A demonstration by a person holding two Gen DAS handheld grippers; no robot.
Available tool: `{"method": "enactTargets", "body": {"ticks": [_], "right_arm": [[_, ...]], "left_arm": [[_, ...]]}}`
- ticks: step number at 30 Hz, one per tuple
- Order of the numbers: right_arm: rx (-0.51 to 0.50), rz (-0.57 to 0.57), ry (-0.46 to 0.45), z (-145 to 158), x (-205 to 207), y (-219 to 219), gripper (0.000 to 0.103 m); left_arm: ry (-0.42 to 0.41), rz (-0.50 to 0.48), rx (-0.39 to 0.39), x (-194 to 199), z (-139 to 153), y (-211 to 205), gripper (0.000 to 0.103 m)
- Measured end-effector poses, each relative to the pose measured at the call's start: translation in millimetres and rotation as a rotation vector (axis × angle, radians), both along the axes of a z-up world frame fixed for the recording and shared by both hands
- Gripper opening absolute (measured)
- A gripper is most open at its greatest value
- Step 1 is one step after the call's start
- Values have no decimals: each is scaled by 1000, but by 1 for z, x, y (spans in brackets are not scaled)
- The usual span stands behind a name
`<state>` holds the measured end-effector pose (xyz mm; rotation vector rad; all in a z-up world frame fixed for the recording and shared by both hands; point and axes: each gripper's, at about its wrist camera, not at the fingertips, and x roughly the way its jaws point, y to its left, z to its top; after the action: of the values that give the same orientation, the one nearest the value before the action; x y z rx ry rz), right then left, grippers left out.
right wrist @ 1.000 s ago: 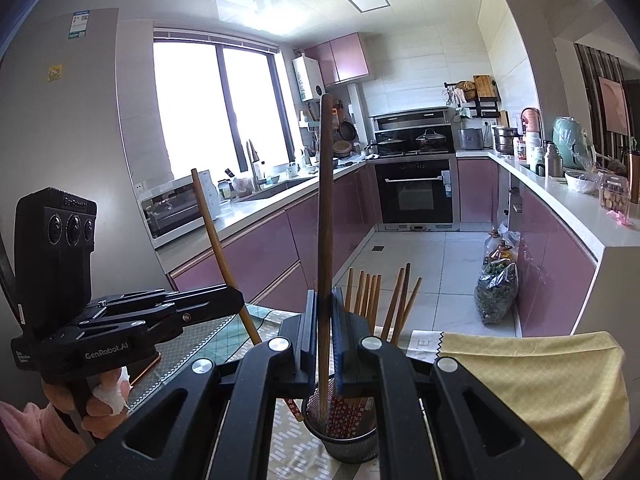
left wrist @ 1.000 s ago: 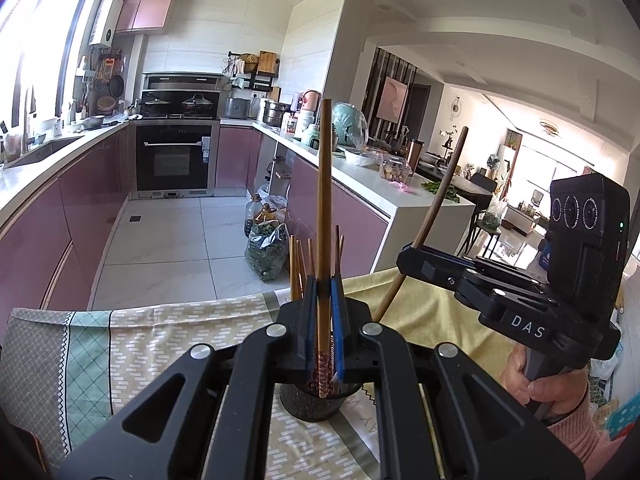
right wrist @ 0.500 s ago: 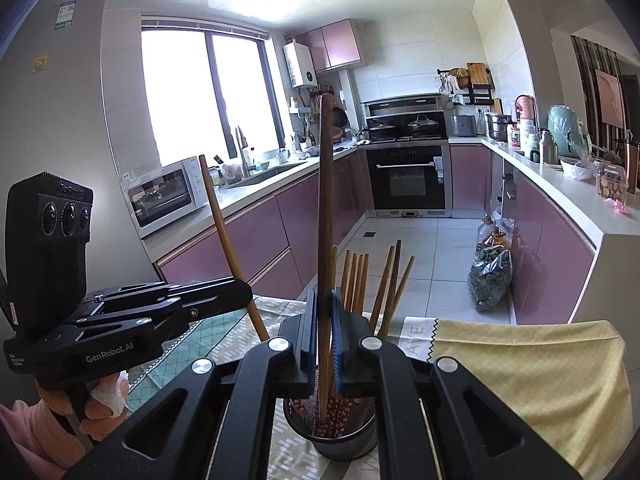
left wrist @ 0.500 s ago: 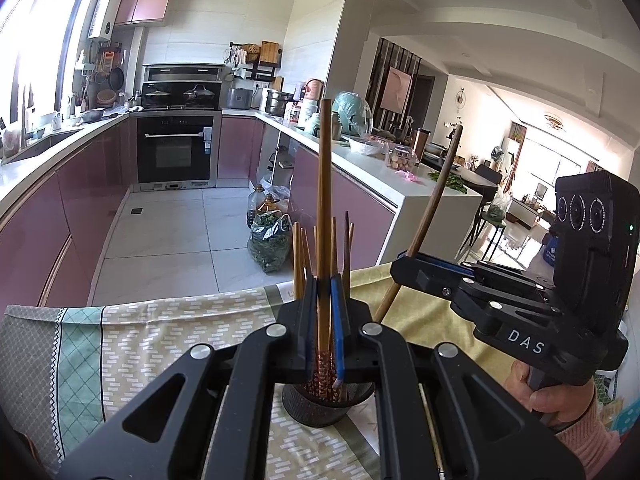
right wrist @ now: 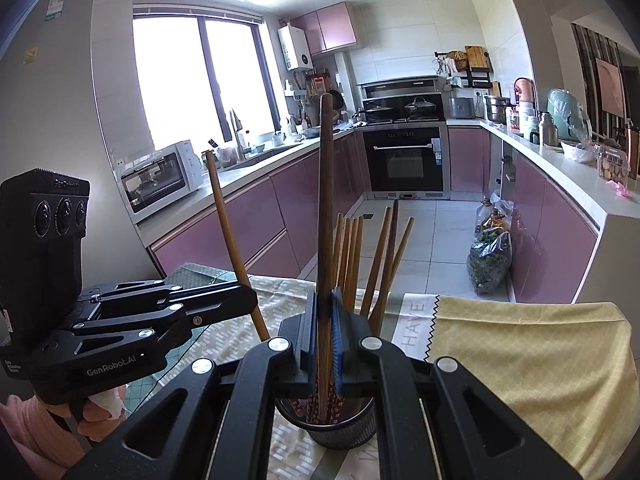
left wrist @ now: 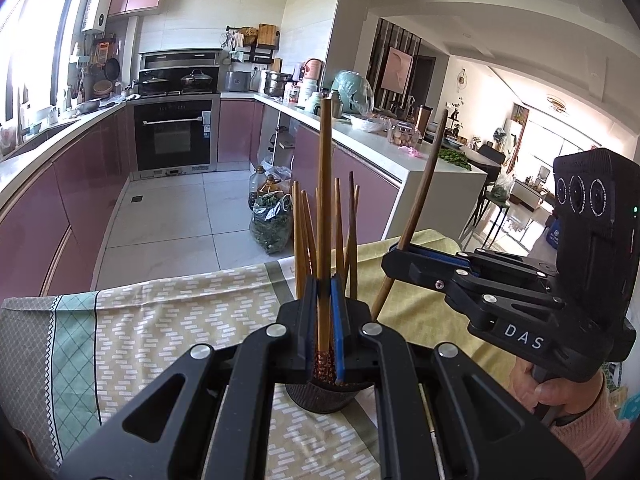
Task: Organize utensils
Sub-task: 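Lower both chopsticks into the mesh cup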
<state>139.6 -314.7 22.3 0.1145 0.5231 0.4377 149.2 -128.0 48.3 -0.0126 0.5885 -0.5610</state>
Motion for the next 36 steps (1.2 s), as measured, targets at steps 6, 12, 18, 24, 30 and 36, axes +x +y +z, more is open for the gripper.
{"method": "enactTargets", "body": {"ticks": [6, 12, 18, 24, 30, 36], "right_arm": [[-12, 6, 29, -11, 3, 4, 6], [-20, 12, 53, -20, 7, 9, 6], [-25, 14, 73, -25, 10, 12, 6], [-20, 5, 82, -27, 14, 10, 6], [-4, -6, 96, -30, 21, 8, 6], [22, -9, 122, -35, 28, 6, 6]], "left_arm": [[23, -5, 21, 3, -9, -3, 7], [41, -7, 34, 7, -15, -3, 7], [53, -9, 45, 9, -21, -6, 7], [54, -8, 46, 13, -23, -6, 7], [62, 1, 47, 19, -25, -8, 8], [84, 8, 44, 27, -30, -10, 8]]}}
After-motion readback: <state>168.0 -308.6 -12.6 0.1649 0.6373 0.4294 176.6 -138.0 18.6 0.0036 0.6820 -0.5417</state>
